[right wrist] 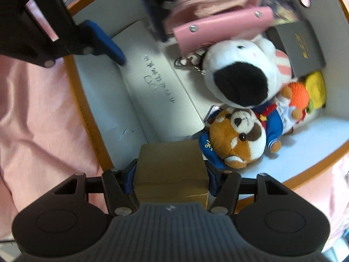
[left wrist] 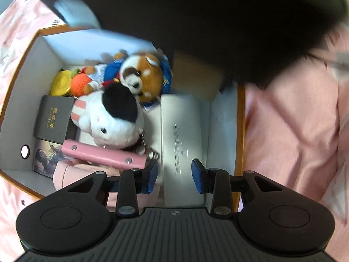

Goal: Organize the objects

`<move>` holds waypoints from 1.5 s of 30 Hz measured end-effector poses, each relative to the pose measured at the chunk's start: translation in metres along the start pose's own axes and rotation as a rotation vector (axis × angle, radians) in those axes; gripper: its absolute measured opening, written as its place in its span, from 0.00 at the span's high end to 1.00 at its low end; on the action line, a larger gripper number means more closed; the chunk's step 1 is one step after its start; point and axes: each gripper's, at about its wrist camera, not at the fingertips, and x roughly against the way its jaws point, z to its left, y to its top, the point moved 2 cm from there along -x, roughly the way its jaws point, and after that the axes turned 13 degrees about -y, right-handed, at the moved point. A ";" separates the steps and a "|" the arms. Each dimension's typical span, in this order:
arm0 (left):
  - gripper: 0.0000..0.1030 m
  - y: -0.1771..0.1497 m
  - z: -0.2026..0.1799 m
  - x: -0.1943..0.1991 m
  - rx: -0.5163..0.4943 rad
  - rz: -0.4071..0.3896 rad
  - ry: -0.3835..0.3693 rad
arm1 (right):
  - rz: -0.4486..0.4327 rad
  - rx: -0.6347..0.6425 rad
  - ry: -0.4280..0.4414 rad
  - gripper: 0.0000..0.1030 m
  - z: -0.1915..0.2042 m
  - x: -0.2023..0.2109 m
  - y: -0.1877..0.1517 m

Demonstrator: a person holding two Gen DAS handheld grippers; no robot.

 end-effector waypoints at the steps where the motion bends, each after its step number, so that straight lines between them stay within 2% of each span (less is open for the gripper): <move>1: 0.60 -0.001 0.002 0.002 0.015 -0.024 -0.001 | 0.017 0.025 -0.007 0.39 0.002 -0.002 0.002; 4: 0.60 -0.006 0.004 0.004 0.034 -0.065 0.013 | 0.061 0.065 -0.008 0.39 0.003 -0.011 0.008; 7: 0.60 -0.013 0.004 0.005 0.048 -0.094 0.017 | 0.066 0.074 -0.013 0.38 0.001 -0.015 0.012; 9: 0.59 -0.017 0.002 0.005 0.052 -0.112 0.017 | 0.069 0.079 -0.029 0.25 0.000 -0.016 0.012; 10: 0.59 -0.018 0.002 0.005 0.052 -0.121 0.017 | 0.074 0.087 -0.032 0.23 -0.001 -0.017 0.011; 16: 0.59 -0.023 0.001 0.006 0.079 -0.189 0.027 | 0.056 0.143 -0.015 0.24 0.001 -0.018 0.006; 20: 0.59 -0.028 0.003 0.009 0.109 -0.239 0.030 | 0.034 0.149 0.020 0.34 0.000 -0.019 0.004; 22: 0.59 -0.030 0.004 0.009 0.121 -0.256 0.010 | 0.016 0.156 0.013 0.34 0.001 -0.018 0.003; 28: 0.59 -0.019 0.005 -0.001 0.132 -0.244 0.002 | 0.024 0.216 -0.023 0.34 0.005 -0.001 0.007; 31: 0.58 -0.007 -0.002 -0.011 0.074 -0.247 0.015 | 0.004 0.253 -0.039 0.35 0.005 0.018 0.006; 35: 0.58 0.010 -0.002 -0.022 0.032 -0.218 0.016 | -0.046 0.210 -0.076 0.35 -0.015 0.045 -0.004; 37: 0.58 0.020 -0.001 -0.027 0.036 -0.217 -0.001 | -0.064 0.181 -0.101 0.35 -0.007 0.056 -0.023; 40: 0.56 0.034 -0.002 -0.039 0.026 -0.202 -0.007 | -0.086 0.163 -0.121 0.35 -0.009 0.064 -0.028; 44: 0.56 0.055 0.006 -0.054 0.120 -0.174 0.028 | -0.113 0.134 -0.145 0.35 -0.024 0.054 -0.038; 45: 0.56 0.059 0.009 -0.058 0.149 -0.174 0.038 | -0.126 0.128 -0.141 0.35 -0.035 0.066 -0.048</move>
